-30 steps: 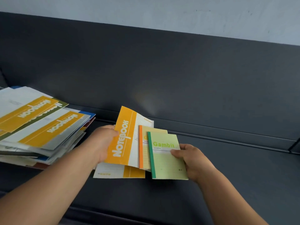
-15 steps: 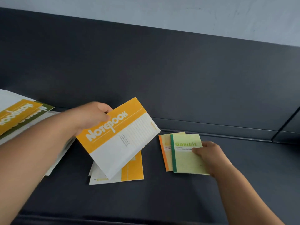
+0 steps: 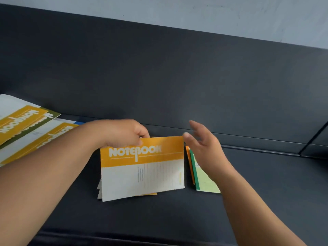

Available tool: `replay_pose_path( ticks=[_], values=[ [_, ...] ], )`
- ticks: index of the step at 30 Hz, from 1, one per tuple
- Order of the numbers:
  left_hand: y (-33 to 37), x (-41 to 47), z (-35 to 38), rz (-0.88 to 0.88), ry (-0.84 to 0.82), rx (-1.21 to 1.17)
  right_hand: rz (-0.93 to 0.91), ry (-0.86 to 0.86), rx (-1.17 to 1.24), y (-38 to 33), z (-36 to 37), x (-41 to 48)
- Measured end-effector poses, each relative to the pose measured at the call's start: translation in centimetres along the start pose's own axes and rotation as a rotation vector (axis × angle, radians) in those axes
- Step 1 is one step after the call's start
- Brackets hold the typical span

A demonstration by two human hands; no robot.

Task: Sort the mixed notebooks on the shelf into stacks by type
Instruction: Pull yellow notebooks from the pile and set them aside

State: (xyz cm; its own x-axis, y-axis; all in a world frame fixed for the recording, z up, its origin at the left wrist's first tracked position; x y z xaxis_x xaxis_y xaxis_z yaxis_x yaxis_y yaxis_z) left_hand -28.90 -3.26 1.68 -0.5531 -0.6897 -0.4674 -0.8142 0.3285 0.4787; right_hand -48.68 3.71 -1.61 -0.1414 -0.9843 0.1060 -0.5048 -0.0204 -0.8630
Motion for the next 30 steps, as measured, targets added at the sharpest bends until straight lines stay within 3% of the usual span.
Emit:
replay_pose_path(
  ticks=[2,4,8,10,13,17,20,25,27,30],
  values=[
    [0.9,-0.2,-0.2,0.017,0.032,0.088,0.03,-0.159,-0.015,-1.0,1.6,0.8],
    [0.8,-0.5,-0.8,0.015,0.163,0.111,0.107,-0.197,-0.017,-0.8,2.3,1.1],
    [-1.5,-2.1,-2.7,-0.031,0.734,0.13,0.282,-0.067,0.493,1.9,3.2,1.4],
    [-3.0,-2.9,-2.2,-0.076,0.846,-0.017,0.352,-0.007,0.708,3.0,4.0,1.6],
    [-5.7,-2.3,0.5,-0.207,0.687,-0.435,0.411,-0.003,0.897,3.2,5.8,1.7],
    [-6.5,-1.1,4.2,-0.215,0.45,-0.941,0.496,-0.041,0.935,3.1,8.3,1.0],
    [-8.1,-0.6,5.1,-0.264,0.51,-0.858,0.545,-0.116,0.663,3.3,8.3,0.6],
    [-9.3,-0.2,5.5,-0.298,0.459,-0.6,0.303,-0.34,-0.37,2.7,8.5,0.1],
    [-9.2,-0.1,6.2,-0.341,0.398,-0.397,0.222,-0.343,-0.573,2.7,9.2,-0.1],
    [-8.8,0.4,7.4,-0.34,0.283,-0.145,0.168,-0.349,-0.677,2.8,9.8,-0.5]
  ],
)
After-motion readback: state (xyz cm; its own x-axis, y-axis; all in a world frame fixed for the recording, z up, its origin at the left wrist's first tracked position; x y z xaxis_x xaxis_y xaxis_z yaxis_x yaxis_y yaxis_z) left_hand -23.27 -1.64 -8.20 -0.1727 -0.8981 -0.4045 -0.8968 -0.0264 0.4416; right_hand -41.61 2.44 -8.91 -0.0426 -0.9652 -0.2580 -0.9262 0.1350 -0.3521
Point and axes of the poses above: each hand's wrist, its own x-axis towards the middle knuckle, its own z-axis out of the palm, y = z × x, the point moved 5 cm from there along x, towards the middle knuckle, and after that the axes turned 9 degrees about -y, right-handed, at the moved point
